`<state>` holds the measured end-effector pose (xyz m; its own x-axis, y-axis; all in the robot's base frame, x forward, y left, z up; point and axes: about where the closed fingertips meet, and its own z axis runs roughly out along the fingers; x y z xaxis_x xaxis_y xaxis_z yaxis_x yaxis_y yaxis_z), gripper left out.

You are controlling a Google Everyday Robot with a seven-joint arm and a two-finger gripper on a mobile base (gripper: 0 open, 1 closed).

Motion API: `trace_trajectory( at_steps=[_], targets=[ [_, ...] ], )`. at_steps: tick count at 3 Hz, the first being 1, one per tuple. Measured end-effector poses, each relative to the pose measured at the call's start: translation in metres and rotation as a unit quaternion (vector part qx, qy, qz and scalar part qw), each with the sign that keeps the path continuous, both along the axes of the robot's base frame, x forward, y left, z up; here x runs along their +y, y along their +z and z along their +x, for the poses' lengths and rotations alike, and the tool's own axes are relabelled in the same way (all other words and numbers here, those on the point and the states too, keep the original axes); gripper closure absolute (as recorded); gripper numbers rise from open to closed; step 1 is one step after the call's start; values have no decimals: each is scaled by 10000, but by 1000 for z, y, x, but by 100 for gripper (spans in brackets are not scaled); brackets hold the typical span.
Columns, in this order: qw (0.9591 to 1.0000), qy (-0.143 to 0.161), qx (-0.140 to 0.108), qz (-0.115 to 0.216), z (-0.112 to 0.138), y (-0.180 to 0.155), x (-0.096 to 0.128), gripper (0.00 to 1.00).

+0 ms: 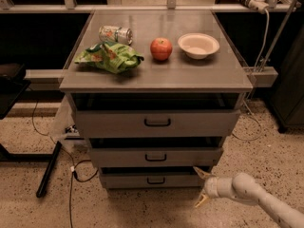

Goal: Open bottom drawer

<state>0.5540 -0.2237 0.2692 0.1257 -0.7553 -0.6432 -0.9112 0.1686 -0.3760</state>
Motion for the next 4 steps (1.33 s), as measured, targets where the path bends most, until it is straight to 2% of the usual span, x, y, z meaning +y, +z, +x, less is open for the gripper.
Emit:
trace_trajectory(
  at_steps=[1,2,3,4],
  targets=[
    [10000,0,0,0,0,0,0,0],
    [10000,10,46,-79,2,-15,7,0],
    [9996,-64,274,-42,9,-49,14,0],
    [9993,-158,338,16,22,-70,14,0]
  ],
)
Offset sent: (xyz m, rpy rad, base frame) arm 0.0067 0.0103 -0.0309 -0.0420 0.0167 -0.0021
